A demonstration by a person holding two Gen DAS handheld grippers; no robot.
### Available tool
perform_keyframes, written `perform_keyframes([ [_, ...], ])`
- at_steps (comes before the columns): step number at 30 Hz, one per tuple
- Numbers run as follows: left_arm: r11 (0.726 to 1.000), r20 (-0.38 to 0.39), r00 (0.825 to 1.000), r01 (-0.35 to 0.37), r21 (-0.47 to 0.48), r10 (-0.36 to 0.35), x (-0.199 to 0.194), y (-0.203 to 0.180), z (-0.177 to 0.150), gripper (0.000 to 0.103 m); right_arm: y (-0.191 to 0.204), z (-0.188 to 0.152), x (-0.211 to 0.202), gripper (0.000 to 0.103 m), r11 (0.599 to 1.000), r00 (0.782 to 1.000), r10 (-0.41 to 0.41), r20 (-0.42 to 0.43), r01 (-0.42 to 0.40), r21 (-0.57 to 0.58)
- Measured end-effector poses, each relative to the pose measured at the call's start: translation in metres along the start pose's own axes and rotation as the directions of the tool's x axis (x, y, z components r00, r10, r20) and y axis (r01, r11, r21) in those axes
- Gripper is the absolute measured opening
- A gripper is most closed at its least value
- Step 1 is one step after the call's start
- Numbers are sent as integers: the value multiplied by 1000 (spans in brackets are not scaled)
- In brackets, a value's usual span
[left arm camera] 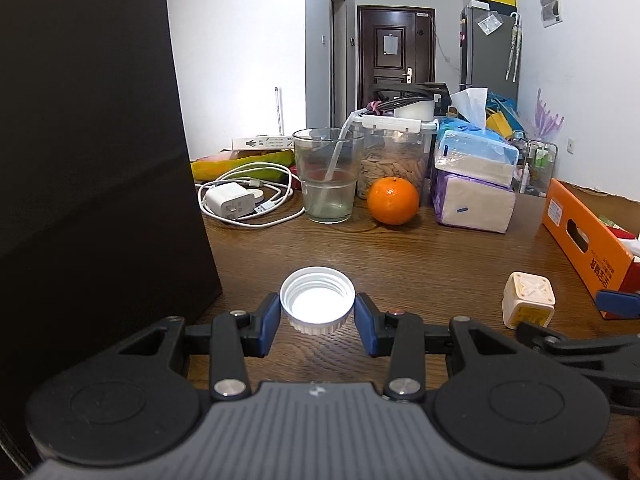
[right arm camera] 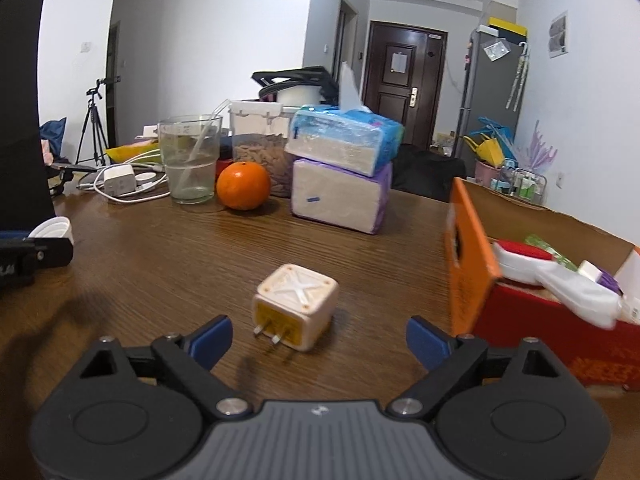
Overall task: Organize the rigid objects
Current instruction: 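Close the left tool on the white cap while the right tool grasps the plug adapter, then lift and carry the white cap and plug adapter with both tools over the cardboard box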
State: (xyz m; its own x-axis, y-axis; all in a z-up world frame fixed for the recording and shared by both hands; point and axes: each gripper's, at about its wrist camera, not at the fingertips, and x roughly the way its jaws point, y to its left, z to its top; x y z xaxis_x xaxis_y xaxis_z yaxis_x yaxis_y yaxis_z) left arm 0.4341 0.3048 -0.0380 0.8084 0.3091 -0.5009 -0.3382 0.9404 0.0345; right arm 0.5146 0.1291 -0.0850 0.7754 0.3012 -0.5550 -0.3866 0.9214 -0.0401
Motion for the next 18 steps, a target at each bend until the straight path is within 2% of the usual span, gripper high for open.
perform_keyframes([
  [5,1000,-8,1000,-7,-6,7,2,2,0,41,7,11,24,78,1000,999,12,-52,-12,8],
  [11,999,-26,999,-27,-18,27,7,5,-1,41,12,16,39,53,999,997,12,-79,-9,30],
  [13,999,-29,999,-32,-24,32,8,7,-1,41,11,16,39,38,999,997,26,-79,-22,46],
  [18,999,-29,999,-36,-26,35,8,8,-1,41,10,15,33,38,998,998,38,-59,-35,46],
])
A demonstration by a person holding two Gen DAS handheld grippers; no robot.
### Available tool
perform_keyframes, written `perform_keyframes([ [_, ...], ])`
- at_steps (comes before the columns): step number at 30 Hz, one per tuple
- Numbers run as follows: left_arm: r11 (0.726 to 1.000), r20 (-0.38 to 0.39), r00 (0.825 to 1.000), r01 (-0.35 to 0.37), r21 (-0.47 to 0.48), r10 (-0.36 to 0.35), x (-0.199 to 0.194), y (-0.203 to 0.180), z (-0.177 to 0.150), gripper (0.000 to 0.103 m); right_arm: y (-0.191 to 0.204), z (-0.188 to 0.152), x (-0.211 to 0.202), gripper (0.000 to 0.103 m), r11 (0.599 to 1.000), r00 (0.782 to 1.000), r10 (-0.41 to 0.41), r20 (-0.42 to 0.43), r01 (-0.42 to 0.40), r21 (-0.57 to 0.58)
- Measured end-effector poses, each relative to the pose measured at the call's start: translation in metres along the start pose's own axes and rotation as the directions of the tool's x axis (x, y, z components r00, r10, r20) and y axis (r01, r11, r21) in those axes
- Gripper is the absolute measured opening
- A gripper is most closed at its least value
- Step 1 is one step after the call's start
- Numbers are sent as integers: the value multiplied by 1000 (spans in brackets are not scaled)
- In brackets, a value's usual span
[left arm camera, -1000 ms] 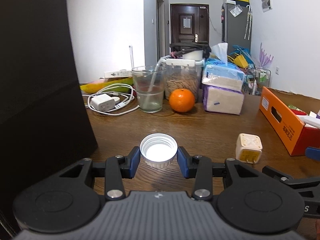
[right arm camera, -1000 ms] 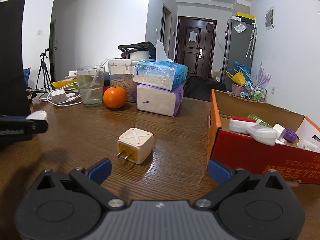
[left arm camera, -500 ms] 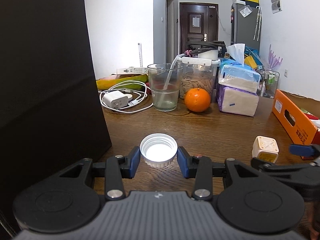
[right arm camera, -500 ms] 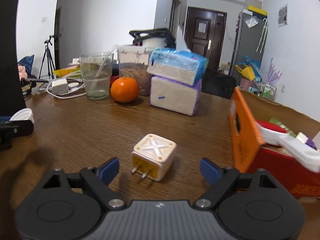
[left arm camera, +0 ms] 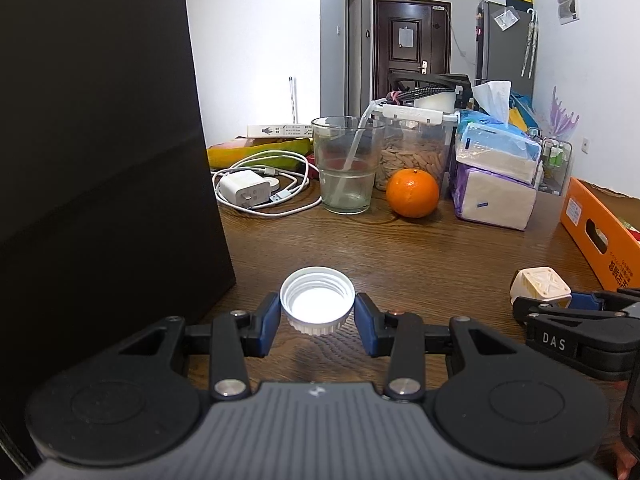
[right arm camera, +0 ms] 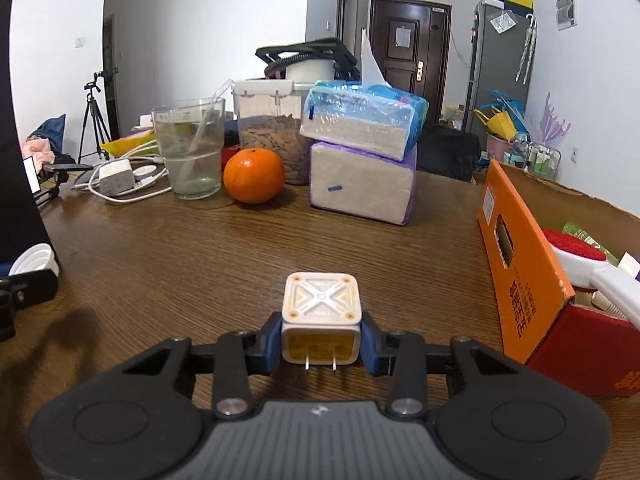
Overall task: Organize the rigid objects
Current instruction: 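Lift and carry the white cap and plug adapter with both tools over the cardboard box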
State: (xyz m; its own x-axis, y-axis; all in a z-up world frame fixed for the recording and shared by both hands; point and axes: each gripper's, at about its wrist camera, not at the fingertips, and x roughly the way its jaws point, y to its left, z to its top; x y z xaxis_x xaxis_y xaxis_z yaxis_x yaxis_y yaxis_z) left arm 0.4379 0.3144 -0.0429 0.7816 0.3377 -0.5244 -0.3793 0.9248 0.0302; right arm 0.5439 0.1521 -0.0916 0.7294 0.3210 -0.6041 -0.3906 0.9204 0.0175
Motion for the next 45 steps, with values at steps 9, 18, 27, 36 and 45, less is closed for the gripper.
perform_keyframes([
  [9,1000,4,1000,1,-2,-1,-1,1,0,41,3,-2,-18,38,1000,998,25,65,-24,-15],
  [18,999,33,999,-11,-40,13,-7,6,2,41,-6,-10,-59,38,998,987,68,144,-69,-2],
  [27,998,104,995,1,-63,6,-40,-4,-1,41,-25,-27,-106,38,997,979,79,188,-81,4],
  [36,996,139,990,38,-80,-27,-79,-41,-15,41,-53,-45,-149,38,997,972,73,224,-80,21],
  [45,986,141,985,118,-120,-101,-113,-77,-27,41,-84,-63,-193,38,997,961,66,270,-73,17],
])
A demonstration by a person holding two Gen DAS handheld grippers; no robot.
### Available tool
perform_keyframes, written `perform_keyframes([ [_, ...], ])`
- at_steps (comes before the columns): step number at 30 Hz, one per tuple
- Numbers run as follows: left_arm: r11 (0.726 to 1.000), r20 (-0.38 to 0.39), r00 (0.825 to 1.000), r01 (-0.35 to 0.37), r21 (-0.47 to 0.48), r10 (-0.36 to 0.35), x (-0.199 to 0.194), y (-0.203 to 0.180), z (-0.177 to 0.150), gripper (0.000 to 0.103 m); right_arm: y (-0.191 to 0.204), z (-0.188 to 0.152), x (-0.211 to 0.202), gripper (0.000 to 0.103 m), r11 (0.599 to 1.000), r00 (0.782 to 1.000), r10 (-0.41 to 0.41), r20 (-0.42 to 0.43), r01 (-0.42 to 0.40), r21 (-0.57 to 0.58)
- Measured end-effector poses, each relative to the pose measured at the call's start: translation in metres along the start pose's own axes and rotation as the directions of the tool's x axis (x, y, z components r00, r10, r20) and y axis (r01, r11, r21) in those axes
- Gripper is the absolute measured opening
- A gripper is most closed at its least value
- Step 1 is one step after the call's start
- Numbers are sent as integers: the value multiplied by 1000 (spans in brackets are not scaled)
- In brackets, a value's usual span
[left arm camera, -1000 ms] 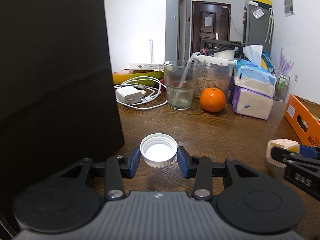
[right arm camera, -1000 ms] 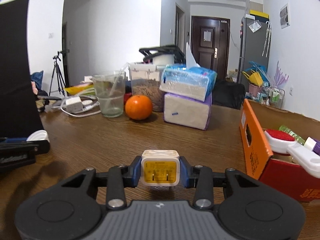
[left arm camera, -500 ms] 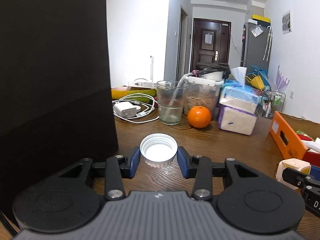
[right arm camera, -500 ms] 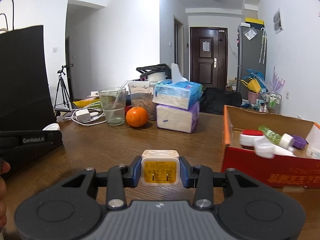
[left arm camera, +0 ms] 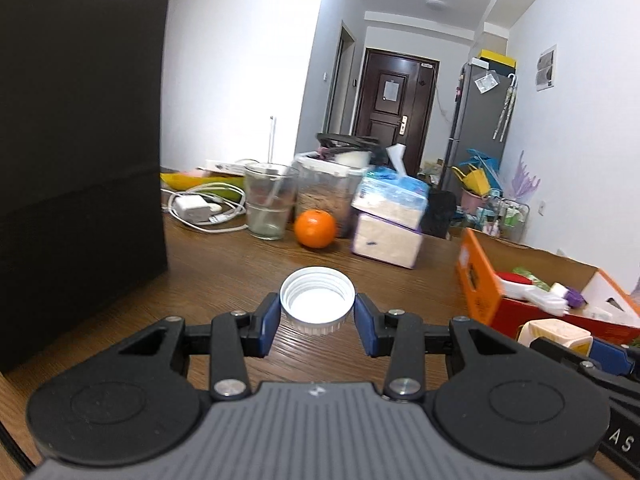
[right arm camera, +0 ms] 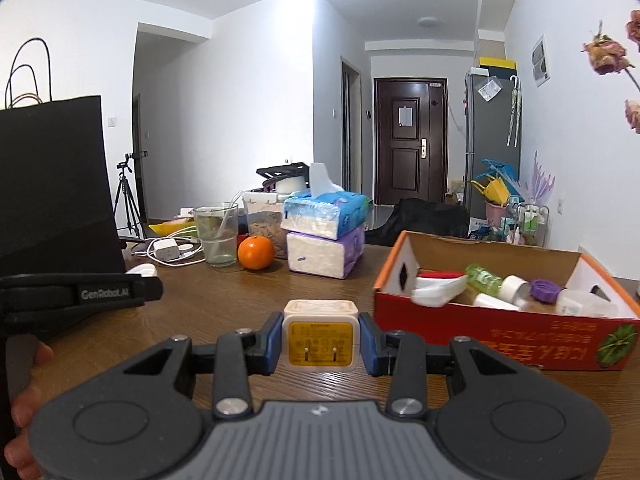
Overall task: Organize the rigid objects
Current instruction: 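Lift and carry the white cap and plug adapter with both tools over the cardboard box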
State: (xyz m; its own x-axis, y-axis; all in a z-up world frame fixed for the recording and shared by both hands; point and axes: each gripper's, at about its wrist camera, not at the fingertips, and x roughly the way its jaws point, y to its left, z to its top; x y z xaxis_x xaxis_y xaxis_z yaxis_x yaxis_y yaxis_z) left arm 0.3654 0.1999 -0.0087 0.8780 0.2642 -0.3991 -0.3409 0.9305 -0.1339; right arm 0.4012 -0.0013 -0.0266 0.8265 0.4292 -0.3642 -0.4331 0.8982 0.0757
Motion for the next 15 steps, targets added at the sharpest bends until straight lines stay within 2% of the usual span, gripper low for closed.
perform_keyframes([
  [15,997,-13,997,77,16,-77,-27,-77,-15,41,-61,-2,-56,38,997,995,-70,69,68,26],
])
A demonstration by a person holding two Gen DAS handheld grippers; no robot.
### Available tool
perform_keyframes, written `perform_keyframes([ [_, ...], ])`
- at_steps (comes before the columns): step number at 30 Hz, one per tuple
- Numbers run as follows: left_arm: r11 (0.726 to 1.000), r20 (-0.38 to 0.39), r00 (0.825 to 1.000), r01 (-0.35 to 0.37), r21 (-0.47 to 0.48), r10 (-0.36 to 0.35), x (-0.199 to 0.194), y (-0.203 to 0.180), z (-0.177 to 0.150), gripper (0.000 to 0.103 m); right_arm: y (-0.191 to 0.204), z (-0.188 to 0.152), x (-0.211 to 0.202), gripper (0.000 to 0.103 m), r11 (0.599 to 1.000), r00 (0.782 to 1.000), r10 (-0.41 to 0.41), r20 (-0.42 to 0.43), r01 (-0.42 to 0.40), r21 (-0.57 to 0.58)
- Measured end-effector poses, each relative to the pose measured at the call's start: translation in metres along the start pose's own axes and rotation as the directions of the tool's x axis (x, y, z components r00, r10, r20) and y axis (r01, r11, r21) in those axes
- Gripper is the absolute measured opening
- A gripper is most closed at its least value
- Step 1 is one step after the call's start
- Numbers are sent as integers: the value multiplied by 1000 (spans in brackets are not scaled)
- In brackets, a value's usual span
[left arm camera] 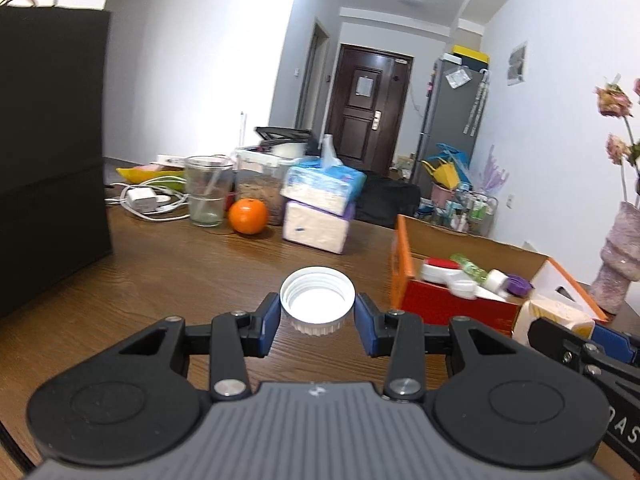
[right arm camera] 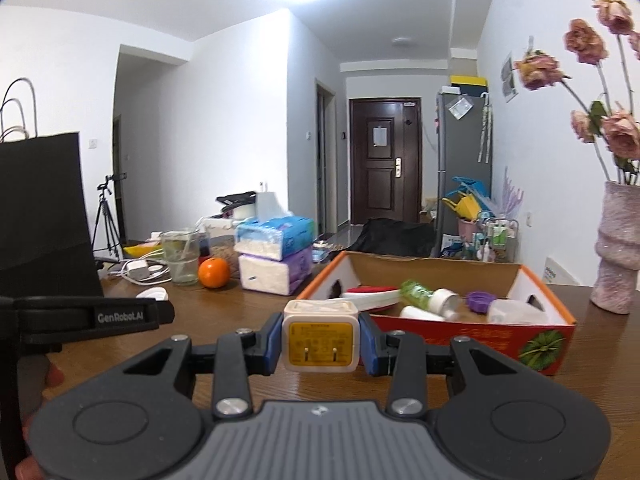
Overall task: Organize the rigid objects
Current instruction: 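Lift and carry the white cap and plug adapter with both tools over the cardboard box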
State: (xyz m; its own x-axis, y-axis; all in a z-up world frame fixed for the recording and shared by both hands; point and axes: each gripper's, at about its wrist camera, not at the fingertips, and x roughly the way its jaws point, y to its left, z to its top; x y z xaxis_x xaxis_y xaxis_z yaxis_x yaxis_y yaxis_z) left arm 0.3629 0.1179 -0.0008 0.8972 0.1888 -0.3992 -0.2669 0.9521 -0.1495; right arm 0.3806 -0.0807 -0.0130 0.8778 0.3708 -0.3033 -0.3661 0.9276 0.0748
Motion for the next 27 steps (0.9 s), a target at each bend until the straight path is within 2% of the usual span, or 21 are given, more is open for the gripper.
perform_keyframes([
  [20,989,-7,993,114,99,-114,21,-121,9,41,-92,15,-6,38,990,992,-124,38,121,79],
  [27,987,-9,992,129,95,-129,42,-143,11,41,-113,19,7,38,984,987,-157,34,153,94],
])
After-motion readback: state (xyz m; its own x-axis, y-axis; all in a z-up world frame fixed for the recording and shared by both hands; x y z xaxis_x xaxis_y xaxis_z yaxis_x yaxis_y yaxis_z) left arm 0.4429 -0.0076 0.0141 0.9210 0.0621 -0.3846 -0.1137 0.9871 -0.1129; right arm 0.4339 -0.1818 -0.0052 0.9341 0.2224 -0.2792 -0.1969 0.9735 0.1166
